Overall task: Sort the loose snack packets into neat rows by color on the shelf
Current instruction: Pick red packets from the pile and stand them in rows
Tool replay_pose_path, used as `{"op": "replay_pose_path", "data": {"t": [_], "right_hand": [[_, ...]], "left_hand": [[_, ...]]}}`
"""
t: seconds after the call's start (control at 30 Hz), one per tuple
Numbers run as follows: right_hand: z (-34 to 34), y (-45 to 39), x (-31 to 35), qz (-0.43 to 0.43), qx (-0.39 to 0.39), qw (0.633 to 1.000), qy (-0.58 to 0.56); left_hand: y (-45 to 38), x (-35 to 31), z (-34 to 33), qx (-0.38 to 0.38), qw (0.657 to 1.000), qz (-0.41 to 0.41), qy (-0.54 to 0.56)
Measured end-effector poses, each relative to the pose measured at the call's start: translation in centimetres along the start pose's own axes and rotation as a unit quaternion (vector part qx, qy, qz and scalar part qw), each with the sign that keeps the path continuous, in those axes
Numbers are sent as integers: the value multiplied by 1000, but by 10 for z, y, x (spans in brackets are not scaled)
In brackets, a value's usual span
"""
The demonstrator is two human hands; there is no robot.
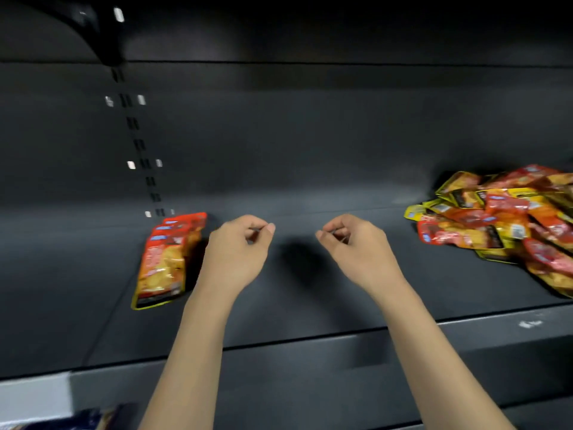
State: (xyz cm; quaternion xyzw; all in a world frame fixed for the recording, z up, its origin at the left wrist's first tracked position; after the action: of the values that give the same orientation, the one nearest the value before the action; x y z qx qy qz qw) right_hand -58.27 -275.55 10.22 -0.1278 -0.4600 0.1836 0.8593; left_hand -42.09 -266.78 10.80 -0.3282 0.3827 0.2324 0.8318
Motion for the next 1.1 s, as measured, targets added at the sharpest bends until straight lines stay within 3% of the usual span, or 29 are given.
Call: {"op": "replay_pose_path", "data": {"t": [0.43,0.9,1.1], "right_hand": [[205,-45,-154,-9,-35,997,74],[270,-84,-207,-56,-95,989,98],[279,-84,-234,-81,-127,984,92]], "left_hand": [[61,-155,-185,80,996,-20,-17],[-28,-246,-315,186,969,-134,-94],[-41,-262,-372,178,944,-226,-160]]}}
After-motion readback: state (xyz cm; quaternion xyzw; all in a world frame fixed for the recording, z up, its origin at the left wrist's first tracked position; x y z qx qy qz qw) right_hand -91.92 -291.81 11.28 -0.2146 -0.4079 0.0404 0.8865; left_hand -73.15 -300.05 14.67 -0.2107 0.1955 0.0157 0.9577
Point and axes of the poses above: each hand's wrist, its own y-axis away from the middle knuckle, its own z-axis out of the back of the hand, x = y × z, the point moved 2 cm from there along -y, towards the middle knuckle, and after that the axes turned 9 degrees about -x, right-handed, at the moved point
